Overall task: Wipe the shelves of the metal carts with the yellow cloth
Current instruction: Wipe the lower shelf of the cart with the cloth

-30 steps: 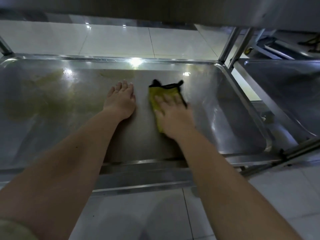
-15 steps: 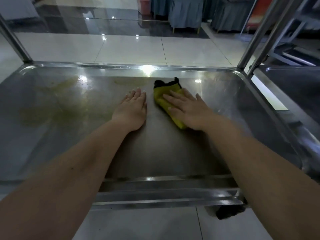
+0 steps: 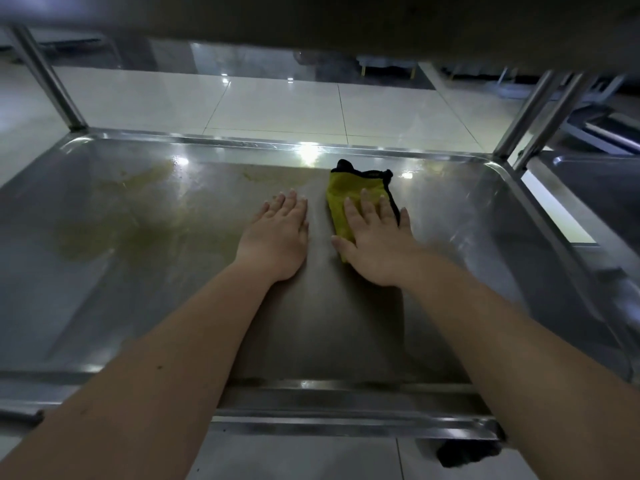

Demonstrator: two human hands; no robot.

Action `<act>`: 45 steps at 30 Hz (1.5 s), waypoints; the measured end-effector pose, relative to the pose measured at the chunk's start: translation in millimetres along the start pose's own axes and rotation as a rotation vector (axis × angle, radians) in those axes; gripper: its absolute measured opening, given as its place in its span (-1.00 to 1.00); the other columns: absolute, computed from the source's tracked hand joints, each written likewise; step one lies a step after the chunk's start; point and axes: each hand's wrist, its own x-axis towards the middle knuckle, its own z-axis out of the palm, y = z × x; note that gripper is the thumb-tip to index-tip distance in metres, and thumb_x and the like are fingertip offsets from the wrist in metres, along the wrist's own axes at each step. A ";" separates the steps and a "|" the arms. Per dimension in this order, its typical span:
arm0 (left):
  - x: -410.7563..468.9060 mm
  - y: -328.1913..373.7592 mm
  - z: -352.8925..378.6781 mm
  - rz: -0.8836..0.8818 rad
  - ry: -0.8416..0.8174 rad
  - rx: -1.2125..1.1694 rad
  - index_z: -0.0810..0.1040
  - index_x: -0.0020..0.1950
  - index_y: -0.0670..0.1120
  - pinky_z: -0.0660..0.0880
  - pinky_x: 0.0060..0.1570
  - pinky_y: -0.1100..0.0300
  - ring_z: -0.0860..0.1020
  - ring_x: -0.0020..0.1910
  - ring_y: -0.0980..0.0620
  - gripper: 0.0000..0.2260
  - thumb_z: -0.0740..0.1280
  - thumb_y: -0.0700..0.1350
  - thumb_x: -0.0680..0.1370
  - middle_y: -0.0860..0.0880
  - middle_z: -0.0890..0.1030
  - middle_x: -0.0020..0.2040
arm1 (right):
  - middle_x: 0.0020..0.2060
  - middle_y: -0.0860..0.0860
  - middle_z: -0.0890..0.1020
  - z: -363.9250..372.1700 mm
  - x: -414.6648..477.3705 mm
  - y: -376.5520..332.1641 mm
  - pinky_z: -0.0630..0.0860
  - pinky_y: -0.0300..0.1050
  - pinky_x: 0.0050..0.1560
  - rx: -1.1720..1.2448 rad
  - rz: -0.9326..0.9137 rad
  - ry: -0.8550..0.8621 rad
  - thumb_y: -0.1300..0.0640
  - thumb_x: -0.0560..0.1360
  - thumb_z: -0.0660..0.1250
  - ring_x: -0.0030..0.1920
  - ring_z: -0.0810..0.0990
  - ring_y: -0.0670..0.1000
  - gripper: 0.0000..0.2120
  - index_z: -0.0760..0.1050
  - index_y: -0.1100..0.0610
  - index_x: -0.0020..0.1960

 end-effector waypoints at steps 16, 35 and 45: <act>0.6 -0.7 -4.0 0.003 -0.010 -0.010 0.01 0.59 -0.08 -0.13 0.51 0.13 -0.05 0.56 0.03 -0.52 -0.06 -0.05 0.67 -0.02 0.00 0.60 | 0.57 -0.16 -0.11 -8.1 5.2 -11.1 -0.17 0.06 0.52 0.100 -0.133 0.063 -0.19 0.63 -0.08 0.56 -0.16 -0.02 -0.48 -0.11 -0.21 0.56; -11.4 3.9 -7.8 0.018 -0.093 0.069 -0.06 0.60 -0.04 -0.19 0.51 0.05 -0.12 0.57 -0.02 -0.47 -0.08 0.11 0.66 -0.06 -0.09 0.60 | 0.57 -0.06 0.07 -23.4 18.7 83.4 -0.04 0.02 0.54 0.158 -0.076 0.123 -0.04 0.65 0.07 0.56 -0.02 0.00 -0.50 0.08 -0.09 0.56; -8.6 4.5 -7.2 0.037 -0.081 0.085 -0.04 0.59 0.13 -0.17 0.50 0.03 -0.08 0.57 -0.03 -0.49 -0.07 0.17 0.64 -0.04 -0.08 0.60 | 0.57 -0.09 0.06 -8.3 -54.3 56.8 0.05 0.01 0.51 0.072 -0.217 0.117 -0.07 0.64 0.05 0.56 0.01 0.04 -0.50 0.05 -0.15 0.55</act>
